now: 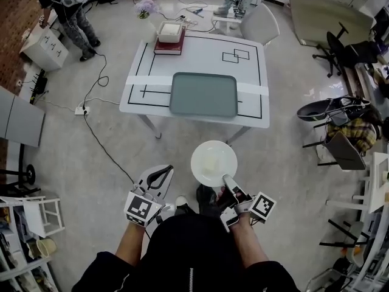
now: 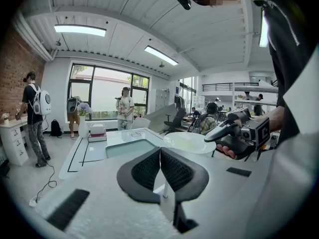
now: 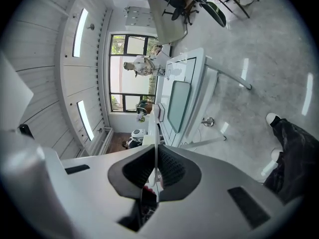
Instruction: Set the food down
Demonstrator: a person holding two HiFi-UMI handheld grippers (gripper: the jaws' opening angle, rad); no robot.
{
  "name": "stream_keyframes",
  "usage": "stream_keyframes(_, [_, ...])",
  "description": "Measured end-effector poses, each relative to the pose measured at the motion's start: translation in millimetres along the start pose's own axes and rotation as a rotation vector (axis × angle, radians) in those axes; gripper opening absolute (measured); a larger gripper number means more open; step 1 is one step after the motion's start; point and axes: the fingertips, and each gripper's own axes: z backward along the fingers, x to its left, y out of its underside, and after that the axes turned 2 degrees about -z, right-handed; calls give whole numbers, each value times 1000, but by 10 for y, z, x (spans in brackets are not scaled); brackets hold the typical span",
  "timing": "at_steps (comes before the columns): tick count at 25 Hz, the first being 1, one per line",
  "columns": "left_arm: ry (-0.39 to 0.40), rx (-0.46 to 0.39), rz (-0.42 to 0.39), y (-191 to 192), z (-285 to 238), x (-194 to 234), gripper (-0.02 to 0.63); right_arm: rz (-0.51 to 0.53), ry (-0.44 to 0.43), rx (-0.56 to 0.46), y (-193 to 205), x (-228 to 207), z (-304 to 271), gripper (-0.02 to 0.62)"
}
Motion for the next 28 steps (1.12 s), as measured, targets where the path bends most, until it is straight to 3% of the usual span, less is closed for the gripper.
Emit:
stream_keyframes(14, [-72, 0, 10, -318, -701, 224, 9, 31, -12, 102, -688, 206, -462, 18])
stream_keyframes(28, [-130, 18, 47, -349, -910, 196, 9, 22, -7, 173, -933, 149, -555, 18])
